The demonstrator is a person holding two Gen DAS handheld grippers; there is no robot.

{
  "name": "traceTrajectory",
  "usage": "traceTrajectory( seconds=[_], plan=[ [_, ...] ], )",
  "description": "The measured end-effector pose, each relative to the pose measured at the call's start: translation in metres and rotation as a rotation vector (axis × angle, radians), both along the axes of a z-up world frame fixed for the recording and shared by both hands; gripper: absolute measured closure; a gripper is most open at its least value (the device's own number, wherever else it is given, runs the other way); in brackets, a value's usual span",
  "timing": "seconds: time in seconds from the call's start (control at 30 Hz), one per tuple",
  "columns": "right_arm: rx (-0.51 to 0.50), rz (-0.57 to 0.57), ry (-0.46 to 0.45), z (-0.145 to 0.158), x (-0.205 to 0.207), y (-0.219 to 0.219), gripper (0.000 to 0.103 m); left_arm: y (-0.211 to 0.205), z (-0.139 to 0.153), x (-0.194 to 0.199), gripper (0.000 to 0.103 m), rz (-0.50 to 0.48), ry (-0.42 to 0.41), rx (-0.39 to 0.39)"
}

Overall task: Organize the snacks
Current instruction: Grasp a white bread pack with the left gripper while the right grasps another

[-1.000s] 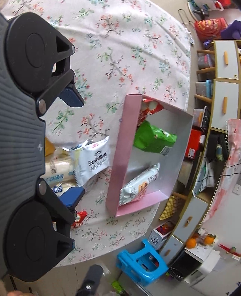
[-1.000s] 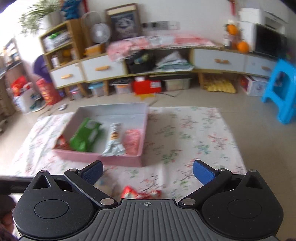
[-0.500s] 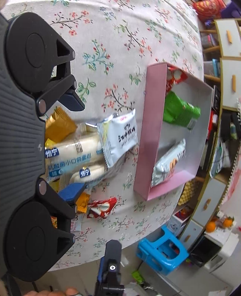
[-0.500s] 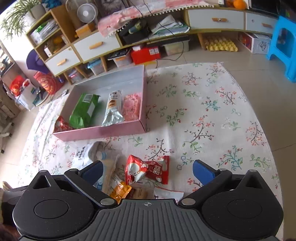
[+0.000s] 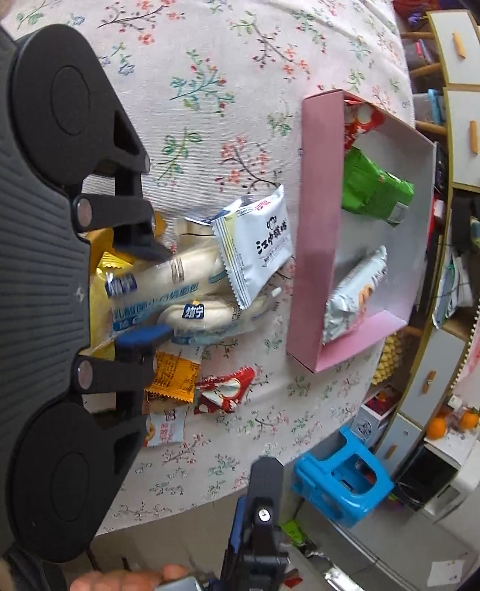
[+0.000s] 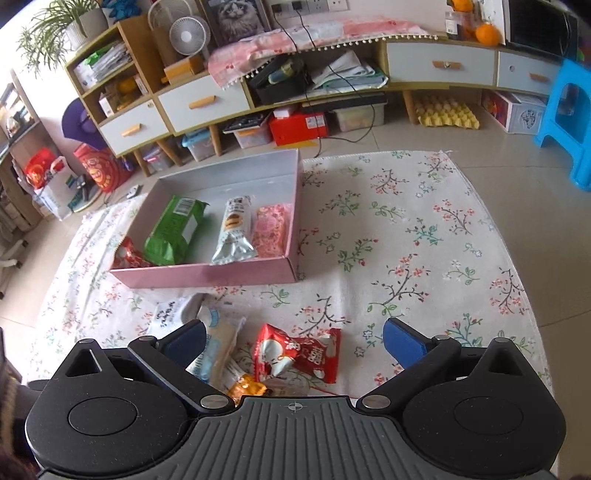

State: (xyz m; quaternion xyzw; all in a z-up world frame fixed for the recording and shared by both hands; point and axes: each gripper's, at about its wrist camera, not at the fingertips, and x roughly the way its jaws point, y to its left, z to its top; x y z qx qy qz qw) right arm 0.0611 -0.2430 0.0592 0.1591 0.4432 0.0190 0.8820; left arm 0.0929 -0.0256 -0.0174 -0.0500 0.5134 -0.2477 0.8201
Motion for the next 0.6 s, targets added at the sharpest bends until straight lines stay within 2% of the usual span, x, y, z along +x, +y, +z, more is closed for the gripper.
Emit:
traceTrajectory(
  seconds=[0.1,0.33,0.47,0.6],
  plan=[
    [0.009,-0.016,-0.006,0.000,0.000,-0.003,0.001,0.005,0.005,0.002,0.083,0.006,0.023,-0.041],
    [0.049,-0.003,0.007,-0.002,0.001,-0.003,0.001,0.008,0.014,-0.001,0.087,-0.008,0.027,-0.037],
    [0.120,-0.003,0.037,-0.007,0.004,-0.006,0.002,0.011,0.023,-0.004,0.088,-0.018,0.008,-0.065],
    [0.268,0.019,0.069,-0.018,0.006,-0.003,0.004,-0.001,0.019,-0.011,0.089,-0.081,0.012,-0.052]
  ],
)
